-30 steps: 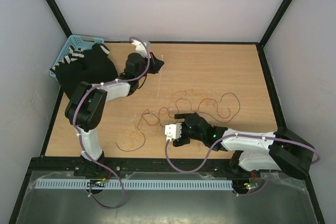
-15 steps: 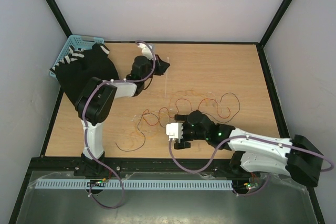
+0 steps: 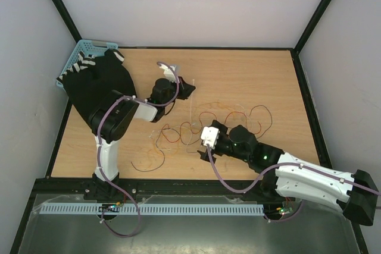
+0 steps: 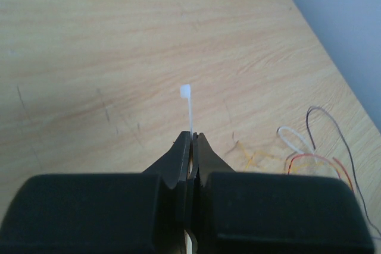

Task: Zip-tie the wires
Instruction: Tie the cable at the center of the board.

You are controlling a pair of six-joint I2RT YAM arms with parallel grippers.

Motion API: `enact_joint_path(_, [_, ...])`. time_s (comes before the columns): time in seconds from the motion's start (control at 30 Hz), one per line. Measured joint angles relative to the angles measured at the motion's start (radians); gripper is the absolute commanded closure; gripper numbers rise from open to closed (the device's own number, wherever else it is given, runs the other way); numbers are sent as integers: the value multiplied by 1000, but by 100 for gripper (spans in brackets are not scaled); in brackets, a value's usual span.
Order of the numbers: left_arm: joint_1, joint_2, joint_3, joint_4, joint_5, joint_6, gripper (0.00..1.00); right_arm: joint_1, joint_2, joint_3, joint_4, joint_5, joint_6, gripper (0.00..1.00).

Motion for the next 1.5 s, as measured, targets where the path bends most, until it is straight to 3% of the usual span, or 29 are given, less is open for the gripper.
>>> enact_joint_path(0.33, [-25,-43,-167,46,-13,-1,100,0,93,147,-160,47,372,1])
enact_joint_path(0.8, [-88,-114,-306,113,-67,-21,100,0,215,155,-307,-121,861,1])
enact_joint_path(1.3, [-104,-169,-352,131,-75,-19,100,-5,372,109,-321,-163,955,1])
enact_joint_path(1.5, [-109,-175,-353,140,-63,-19,100,-89,421,109,-278,-183,954,1])
